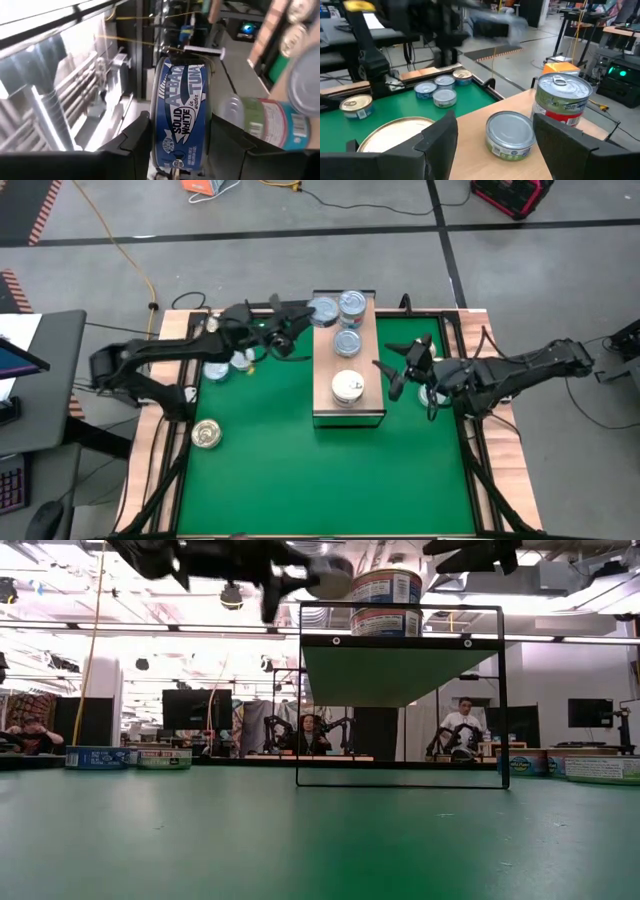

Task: Stack canned seafood by type on shelf
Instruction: Stack the blue tuna can on top of the green tuna can on the shelf

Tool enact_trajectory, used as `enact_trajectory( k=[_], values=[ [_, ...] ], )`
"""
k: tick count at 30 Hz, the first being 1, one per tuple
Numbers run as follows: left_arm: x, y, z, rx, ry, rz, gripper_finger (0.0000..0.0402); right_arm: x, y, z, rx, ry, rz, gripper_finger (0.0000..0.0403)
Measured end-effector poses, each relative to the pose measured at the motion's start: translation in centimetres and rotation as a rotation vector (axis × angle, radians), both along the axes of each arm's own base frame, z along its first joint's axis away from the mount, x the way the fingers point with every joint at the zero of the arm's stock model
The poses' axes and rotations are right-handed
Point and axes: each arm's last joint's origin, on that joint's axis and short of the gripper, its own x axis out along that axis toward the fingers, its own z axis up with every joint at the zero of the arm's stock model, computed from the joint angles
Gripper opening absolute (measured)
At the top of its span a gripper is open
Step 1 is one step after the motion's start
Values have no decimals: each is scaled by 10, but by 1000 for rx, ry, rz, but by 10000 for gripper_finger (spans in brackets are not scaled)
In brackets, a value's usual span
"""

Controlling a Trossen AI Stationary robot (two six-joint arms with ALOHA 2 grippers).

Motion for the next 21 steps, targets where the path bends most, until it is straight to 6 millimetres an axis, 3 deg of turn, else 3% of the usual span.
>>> enact_trajectory(
  k=[3,7,12,17,21],
  values=[
    [16,17,-21,48,29,5,150,0,0,-1,3,4,0,286],
    [40,35,-25,55,19,16,150,-1,2,-4,27,21,4,286],
    [65,55,-12,53,67,10,150,-3,6,-7,30,46,24,286],
    [75,77,17,-42,204,-50,150,-3,7,-8,19,66,29,286],
    [80,96,28,-118,301,-19,150,-4,5,-11,9,101,19,286]
  ],
)
